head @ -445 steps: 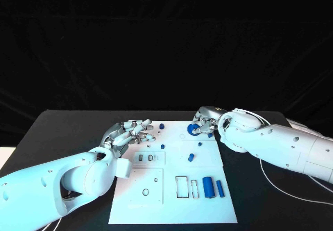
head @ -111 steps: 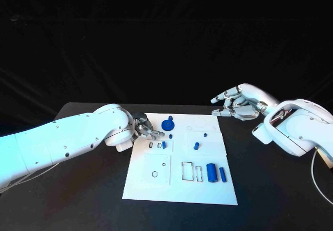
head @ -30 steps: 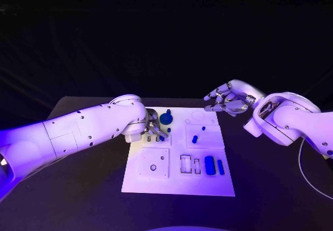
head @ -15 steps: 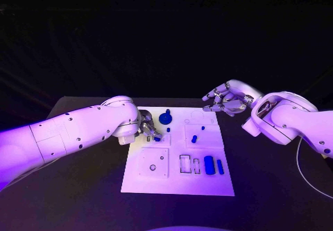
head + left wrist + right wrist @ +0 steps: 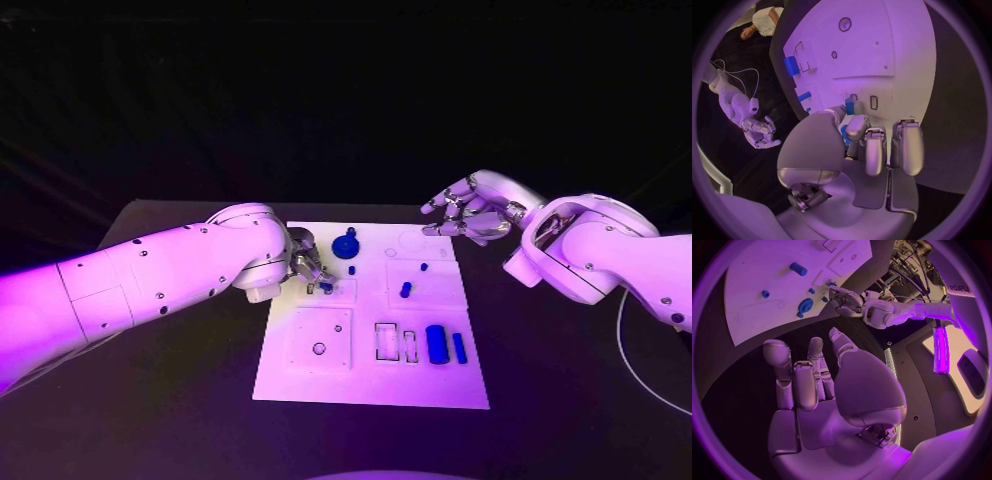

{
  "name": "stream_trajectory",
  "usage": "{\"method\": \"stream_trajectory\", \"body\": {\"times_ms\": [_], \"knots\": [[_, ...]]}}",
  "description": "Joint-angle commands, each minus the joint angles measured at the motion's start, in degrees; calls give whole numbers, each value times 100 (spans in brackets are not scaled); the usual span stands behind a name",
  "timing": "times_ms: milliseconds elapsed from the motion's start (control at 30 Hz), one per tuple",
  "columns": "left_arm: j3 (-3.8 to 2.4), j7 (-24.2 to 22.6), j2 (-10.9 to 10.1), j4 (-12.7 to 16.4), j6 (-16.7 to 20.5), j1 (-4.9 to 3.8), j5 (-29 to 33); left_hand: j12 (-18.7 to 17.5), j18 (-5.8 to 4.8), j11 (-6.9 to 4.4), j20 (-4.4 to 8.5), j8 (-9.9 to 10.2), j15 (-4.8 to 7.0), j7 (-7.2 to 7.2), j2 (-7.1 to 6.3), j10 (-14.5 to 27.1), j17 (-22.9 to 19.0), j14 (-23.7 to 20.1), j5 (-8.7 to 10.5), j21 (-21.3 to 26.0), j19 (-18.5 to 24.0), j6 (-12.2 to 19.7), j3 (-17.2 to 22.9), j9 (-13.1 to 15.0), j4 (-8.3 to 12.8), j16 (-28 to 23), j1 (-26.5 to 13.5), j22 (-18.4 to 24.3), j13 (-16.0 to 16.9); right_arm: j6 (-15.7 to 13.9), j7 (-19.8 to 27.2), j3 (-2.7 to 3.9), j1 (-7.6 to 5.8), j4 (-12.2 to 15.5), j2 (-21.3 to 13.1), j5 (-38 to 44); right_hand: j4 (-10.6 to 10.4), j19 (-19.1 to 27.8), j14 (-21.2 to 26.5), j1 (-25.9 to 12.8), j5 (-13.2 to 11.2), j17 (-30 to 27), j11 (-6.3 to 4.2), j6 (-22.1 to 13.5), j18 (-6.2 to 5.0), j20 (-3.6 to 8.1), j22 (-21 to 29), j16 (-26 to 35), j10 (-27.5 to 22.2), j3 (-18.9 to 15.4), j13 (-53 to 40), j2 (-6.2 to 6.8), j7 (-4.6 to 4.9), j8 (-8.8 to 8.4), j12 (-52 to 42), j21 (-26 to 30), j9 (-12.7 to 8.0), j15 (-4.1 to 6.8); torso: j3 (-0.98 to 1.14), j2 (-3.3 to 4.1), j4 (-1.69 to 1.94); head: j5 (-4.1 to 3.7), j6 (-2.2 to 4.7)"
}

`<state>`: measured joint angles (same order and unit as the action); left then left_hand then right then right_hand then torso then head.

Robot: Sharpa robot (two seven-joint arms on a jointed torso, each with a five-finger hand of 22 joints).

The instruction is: Assemble the parts on the task board

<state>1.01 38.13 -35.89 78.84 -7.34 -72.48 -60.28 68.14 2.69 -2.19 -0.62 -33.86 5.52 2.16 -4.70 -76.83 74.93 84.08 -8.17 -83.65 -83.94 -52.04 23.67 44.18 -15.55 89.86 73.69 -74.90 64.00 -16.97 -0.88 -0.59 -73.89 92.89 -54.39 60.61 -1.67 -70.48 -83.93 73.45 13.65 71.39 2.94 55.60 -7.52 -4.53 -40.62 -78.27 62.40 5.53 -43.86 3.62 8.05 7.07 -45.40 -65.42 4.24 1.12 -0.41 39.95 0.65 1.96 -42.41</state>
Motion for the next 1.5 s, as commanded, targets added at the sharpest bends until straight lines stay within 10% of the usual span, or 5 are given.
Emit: {"method": "stream_trajectory", "body": {"times_ms": [33, 1500], "knots": [[-1, -110, 28, 15, 208, 14, -326, 26, -64, 2, -14, -36, -1, -24, 9, -18, 1507, 592, 20, -30, -277, -18, 916, 8, 878, 14, -53, -576, 1, 73, 20, 0, 6, -3, 11, 133, 0, 63, -185, -36, 29, -9, 11, 22, -119, 0, 18, 38, -34, -34, -4, -48, 1, 24, 10, 45, -10, 26, 0, -2, -4, 16, -13], [15, -93, 75, -94, -542, 90, -453, 46, -50, -3, -12, -69, -1, -32, -61, -40, 1507, 592, 47, 15, -254, -50, 1040, 53, 916, 14, -165, -517, 10, 185, -30, -2, 8, -29, 30, 205, -14, 81, -177, -22, 37, -25, 10, 20, -124, -3, 58, 57, -43, -41, 10, -72, 1, 32, 9, 78, -12, 24, 12, 3, 3, 20, -81]]}}
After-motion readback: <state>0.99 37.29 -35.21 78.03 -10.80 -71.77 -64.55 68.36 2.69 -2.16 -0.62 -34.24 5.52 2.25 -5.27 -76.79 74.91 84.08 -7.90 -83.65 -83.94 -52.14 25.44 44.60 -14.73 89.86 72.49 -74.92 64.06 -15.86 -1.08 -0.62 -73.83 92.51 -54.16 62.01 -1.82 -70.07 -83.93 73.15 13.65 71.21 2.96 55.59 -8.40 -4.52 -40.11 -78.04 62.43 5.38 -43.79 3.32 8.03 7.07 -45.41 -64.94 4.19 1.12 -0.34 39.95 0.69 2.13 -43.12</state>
